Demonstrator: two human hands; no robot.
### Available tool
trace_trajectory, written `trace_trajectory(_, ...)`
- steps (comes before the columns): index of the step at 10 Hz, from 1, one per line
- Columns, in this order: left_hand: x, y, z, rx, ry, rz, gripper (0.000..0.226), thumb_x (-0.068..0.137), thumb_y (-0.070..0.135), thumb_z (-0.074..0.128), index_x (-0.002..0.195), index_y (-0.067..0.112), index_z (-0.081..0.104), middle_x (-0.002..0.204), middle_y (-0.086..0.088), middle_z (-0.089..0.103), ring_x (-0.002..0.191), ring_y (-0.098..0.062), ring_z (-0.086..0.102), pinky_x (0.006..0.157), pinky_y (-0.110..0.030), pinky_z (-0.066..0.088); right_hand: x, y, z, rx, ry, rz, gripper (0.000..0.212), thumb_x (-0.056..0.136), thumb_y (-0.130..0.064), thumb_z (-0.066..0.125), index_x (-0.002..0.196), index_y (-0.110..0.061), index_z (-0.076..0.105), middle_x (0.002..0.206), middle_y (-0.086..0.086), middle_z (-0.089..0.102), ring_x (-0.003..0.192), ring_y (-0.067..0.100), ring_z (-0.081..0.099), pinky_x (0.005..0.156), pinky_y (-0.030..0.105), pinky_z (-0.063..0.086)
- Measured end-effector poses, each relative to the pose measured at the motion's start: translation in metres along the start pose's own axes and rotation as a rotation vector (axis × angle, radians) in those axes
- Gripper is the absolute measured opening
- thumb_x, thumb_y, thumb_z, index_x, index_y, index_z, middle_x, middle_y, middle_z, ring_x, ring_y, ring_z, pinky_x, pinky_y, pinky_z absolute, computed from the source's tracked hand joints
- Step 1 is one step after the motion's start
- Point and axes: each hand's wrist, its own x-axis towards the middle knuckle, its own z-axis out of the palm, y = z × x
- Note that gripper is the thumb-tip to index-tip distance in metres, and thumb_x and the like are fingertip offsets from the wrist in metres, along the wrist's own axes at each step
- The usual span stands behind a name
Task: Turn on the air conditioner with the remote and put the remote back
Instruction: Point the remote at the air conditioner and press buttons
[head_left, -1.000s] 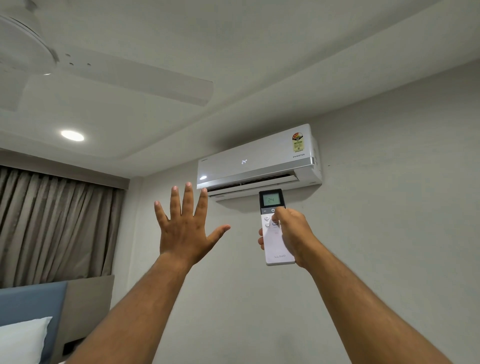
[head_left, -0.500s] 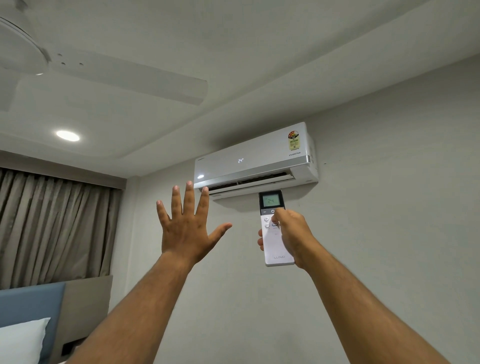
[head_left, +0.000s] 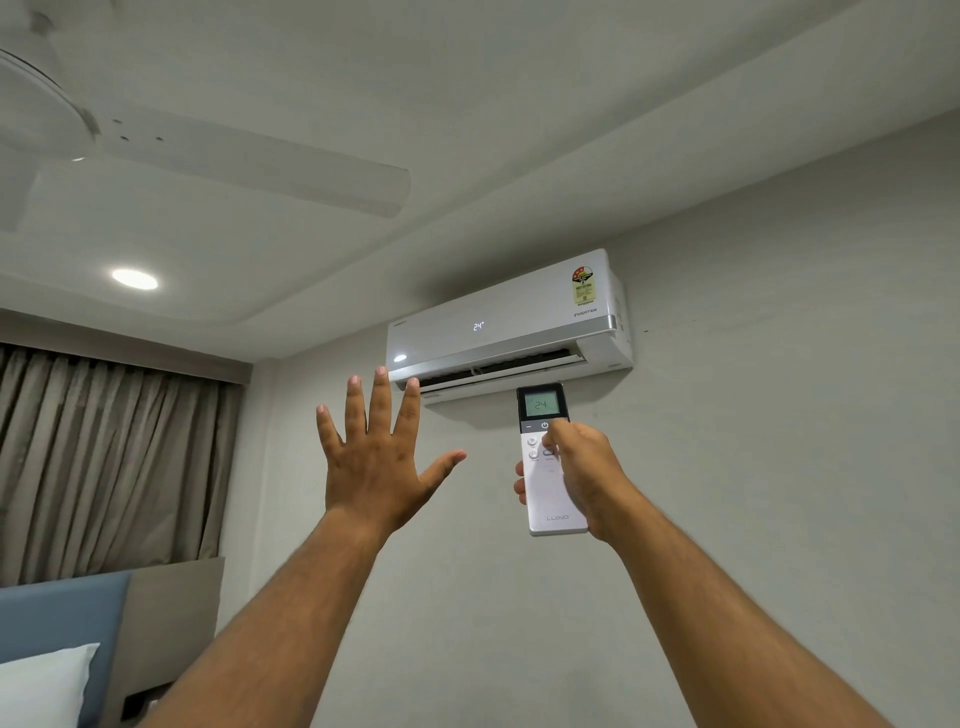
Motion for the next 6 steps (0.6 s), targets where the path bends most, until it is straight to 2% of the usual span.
trace_trajectory(1,-0.0007,0.0012,-0.0019,0.012,-0.001,0.002,0.1,0.072,0.086,0.004,0.152,0.026,0.004,0.163,-0.012,0.001,0.148,-0.037,-0.002,0.113,-0.065,0.002,-0.0011,0.0009,0.0009,-0.008,-0.001,0.003,0.017,0.087,-0.018,0.048,0.099,-0.007,0.054,0.078,0.023,0.072,0.055,0.033,0.071,0.054,0.038,0.059)
trace_trajectory(3,-0.0007,0.0022,-0.0037,0.012,-0.002,-0.003,0.101,0.072,0.087,0.004,0.152,0.026,0.003,0.162,-0.012,0.0,0.148,-0.037,-0.002,0.113,-0.065,0.003,-0.0053,0.001,0.0033,-0.002,-0.017,0.006,0.011,0.088,-0.018,0.048,0.093,-0.01,0.052,0.079,0.024,0.071,0.053,0.032,0.07,0.053,0.037,0.059)
trace_trajectory(6,-0.0018,0.0023,-0.0046,-0.001,-0.006,-0.012,0.101,0.071,0.087,0.003,0.152,0.027,0.001,0.162,-0.011,-0.001,0.148,-0.037,-0.003,0.113,-0.064,0.002,-0.0067,0.0013,0.0028,-0.04,-0.004,0.003,0.015,0.091,-0.02,0.049,0.1,-0.009,0.054,0.087,0.025,0.072,0.057,0.031,0.071,0.058,0.039,0.061)
